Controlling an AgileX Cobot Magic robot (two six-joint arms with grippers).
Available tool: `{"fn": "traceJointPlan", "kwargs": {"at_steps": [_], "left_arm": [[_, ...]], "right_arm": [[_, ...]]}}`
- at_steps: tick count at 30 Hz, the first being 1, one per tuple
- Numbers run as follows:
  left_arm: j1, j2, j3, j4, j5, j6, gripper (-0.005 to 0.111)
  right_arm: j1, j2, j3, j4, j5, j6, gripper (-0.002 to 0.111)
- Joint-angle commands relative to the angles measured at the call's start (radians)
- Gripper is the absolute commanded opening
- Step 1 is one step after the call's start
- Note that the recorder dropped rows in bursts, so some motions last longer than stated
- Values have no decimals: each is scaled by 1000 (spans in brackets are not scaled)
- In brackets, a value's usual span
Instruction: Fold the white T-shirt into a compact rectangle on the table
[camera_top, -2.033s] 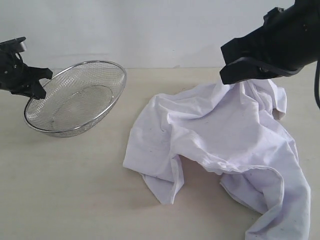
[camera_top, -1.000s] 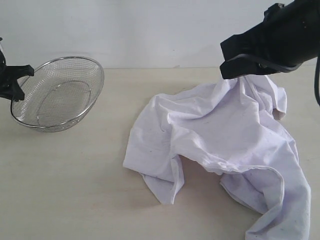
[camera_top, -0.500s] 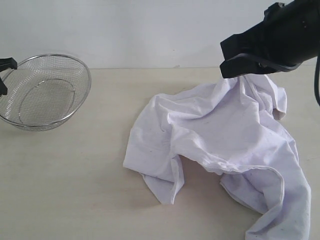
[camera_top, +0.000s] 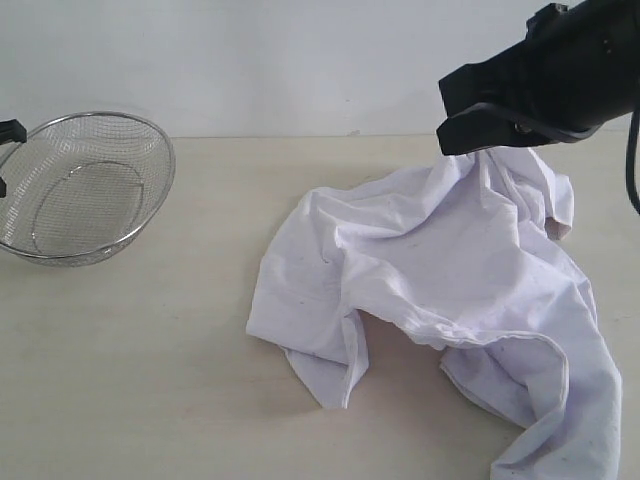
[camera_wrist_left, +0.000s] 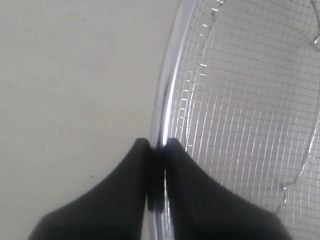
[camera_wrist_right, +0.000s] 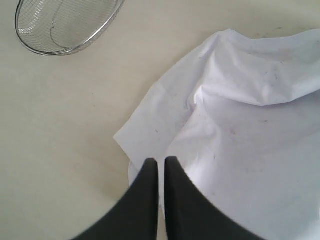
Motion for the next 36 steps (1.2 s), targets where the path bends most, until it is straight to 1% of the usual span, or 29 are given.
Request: {"fn": "traceJointPlan", "kwargs": {"at_steps": [1,3,5,12,13,15,17,19,20,22,24,26,28,31,33,36], "left_arm": [[3,-13,-4,2,27,-18,31],[3,-13,-4,4,32,-18,43],[3,-13,-4,6,32,-18,49],[3,-58,-4,2,64,-18,50],[3,-71,-4,-8,69,-14,48],[3,-114,-4,-94,92,31,40],[3,-160,-4,-266,141,127,26],[-9,-196,-4,-478,234,266,11],[-25,-213,-2,-567,275,344,4],[-78,-247,16,-636,286,391,4],[-144,-267,41,-614,252,380,4],[-229,-268,79,-582,227,377,4],[-309,-262,134,-555,177,379,4],[-424,-233,195,-488,52,375,4],[-474,-194,214,-479,21,345,4],[-527,-126,216,-476,4,338,4]], "right_arm": [[-4,-10,5,6,-7,-7,0],[-4,-10,5,6,-5,-7,0],[-4,-10,5,6,-3,-7,0],[-7,-10,5,-25,-11,5,0],[-8,-2,5,-44,-11,23,0],[-19,16,5,-83,-13,61,0],[-51,55,5,-96,-13,66,0],[-91,95,5,-94,-13,66,0],[-117,120,5,-89,-10,61,0],[-173,161,5,-84,7,52,0],[-218,189,5,-75,28,32,0],[-249,205,5,-56,48,-10,0],[-255,209,6,-53,54,-35,0],[-255,209,6,-53,56,-44,0],[-255,209,6,-53,64,-49,0],[-255,209,6,-47,66,-51,0]]}}
